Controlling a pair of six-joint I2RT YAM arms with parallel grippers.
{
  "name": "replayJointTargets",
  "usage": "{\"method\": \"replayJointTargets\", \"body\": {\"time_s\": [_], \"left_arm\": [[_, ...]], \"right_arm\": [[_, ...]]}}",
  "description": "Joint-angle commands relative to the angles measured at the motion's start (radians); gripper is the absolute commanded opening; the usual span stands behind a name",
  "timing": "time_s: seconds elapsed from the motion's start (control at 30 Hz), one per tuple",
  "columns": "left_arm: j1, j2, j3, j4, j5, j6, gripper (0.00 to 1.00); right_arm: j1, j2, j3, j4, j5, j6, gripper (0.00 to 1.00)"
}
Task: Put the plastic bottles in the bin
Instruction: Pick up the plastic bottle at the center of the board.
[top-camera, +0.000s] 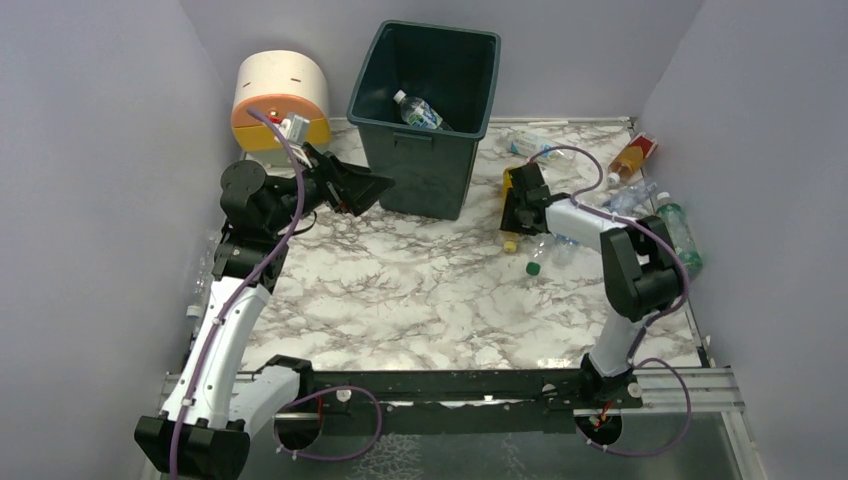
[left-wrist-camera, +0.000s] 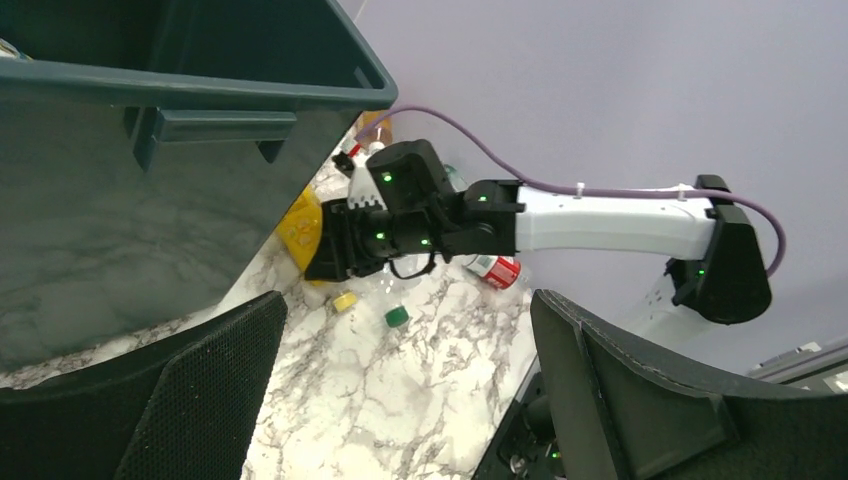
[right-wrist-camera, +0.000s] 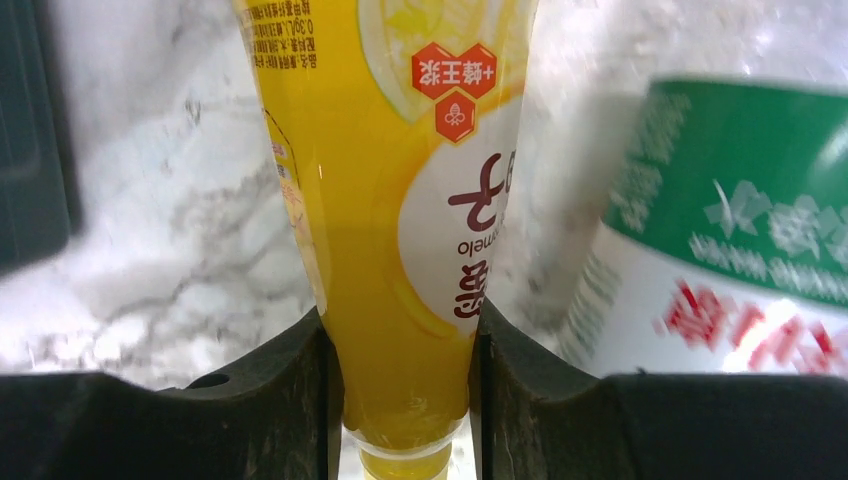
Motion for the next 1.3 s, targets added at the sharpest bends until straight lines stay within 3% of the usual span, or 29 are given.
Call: {"method": "replayJointTargets", "body": {"time_s": [0.0,0.13,0.33,0.57,0.83,1.27], "left_arm": [[-0.003,0.017,-0.022,0.018,0.057,-0.012,0.99],[-0.003,0.040,-0.048,0.064,0.104,-0.038,0.99],[-0.007,0.068,-0.164,0.310,0.187,-0.232,0.99],[-0.048,0.059,-0.172,0.327,0.153,-0.251,0.99],[-0.140,0.040,-0.155,0.328,0.074,-0.239,0.99],[-0.199,0.028,-0.151,0.333,-0.006,-0.209,0.99]], "right_arm": [[-0.003,-0.173,-0.083,-0.005,-0.024,-0.048,0.29],[-0.004,-0.378,-0.139,-0.061,-0.079,-0.081,0.29],[-0.004,-0.688,-0.219,-0.131,-0.317,-0.146,0.29],[-0.004,-0.926,-0.217,-0.229,-0.619,-0.204,0.31],[-0.002,-0.940,-0.138,-0.204,-0.893,-0.183,0.33],[0.041,-0.781,-0.020,-0.091,-0.994,-0.117,0.34]]}}
